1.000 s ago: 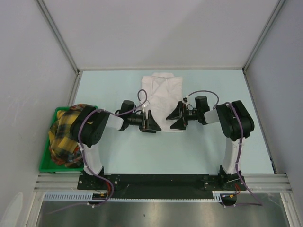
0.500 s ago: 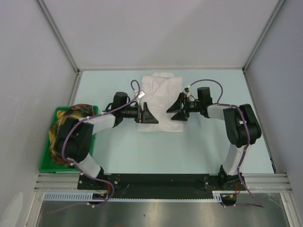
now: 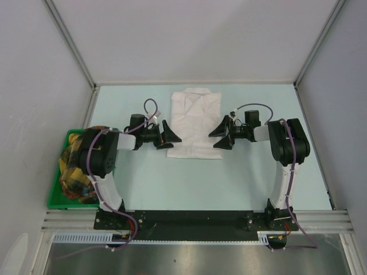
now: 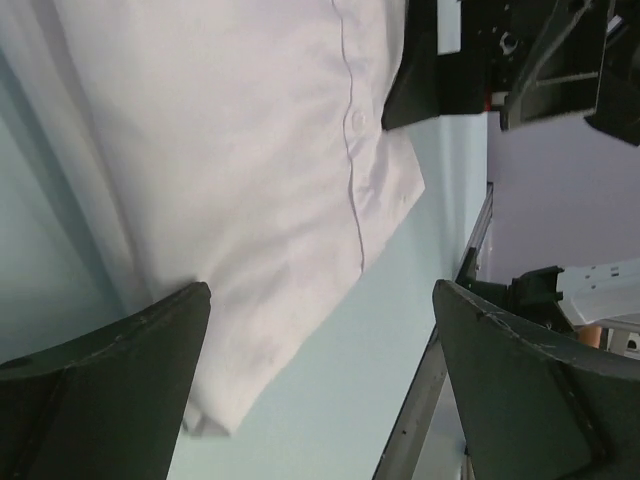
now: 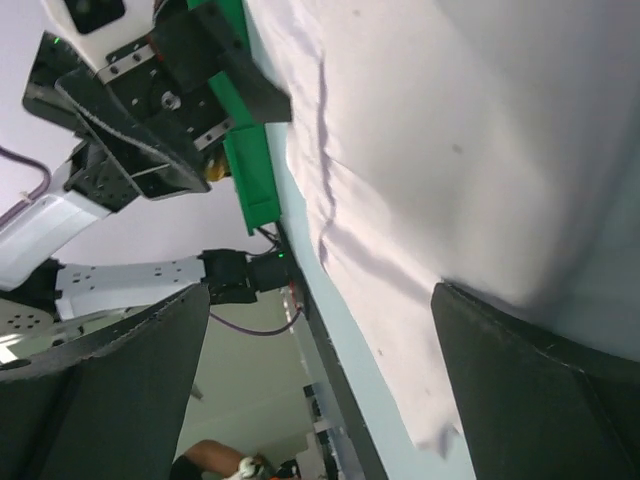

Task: Fold and stack the long sleeve shirts
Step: Fold the shirt

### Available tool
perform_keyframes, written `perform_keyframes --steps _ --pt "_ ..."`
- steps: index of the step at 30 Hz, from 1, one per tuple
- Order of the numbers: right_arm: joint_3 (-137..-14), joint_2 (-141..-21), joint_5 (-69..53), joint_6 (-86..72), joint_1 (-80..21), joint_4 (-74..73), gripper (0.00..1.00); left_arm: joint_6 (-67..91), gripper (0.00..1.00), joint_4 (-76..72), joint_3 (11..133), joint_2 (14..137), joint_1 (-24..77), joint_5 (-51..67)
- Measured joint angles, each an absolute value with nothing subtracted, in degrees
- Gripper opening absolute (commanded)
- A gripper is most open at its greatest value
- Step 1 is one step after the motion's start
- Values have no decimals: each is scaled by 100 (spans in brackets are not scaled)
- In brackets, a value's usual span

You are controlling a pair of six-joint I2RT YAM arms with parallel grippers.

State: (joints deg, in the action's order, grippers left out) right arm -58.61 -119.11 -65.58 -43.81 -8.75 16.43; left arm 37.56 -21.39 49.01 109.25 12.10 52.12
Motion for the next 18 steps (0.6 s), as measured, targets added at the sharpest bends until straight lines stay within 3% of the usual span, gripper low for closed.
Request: perform_keyframes --steps 8,18 --pt "-6462 -11531 -6340 -3929 -755 676 100 3306 98 -1564 4941 9880 1319 5280" --pt "-7743 -12833 -6191 -3988 -1094 1345 100 3839 95 -2069 6226 11771 1424 4670"
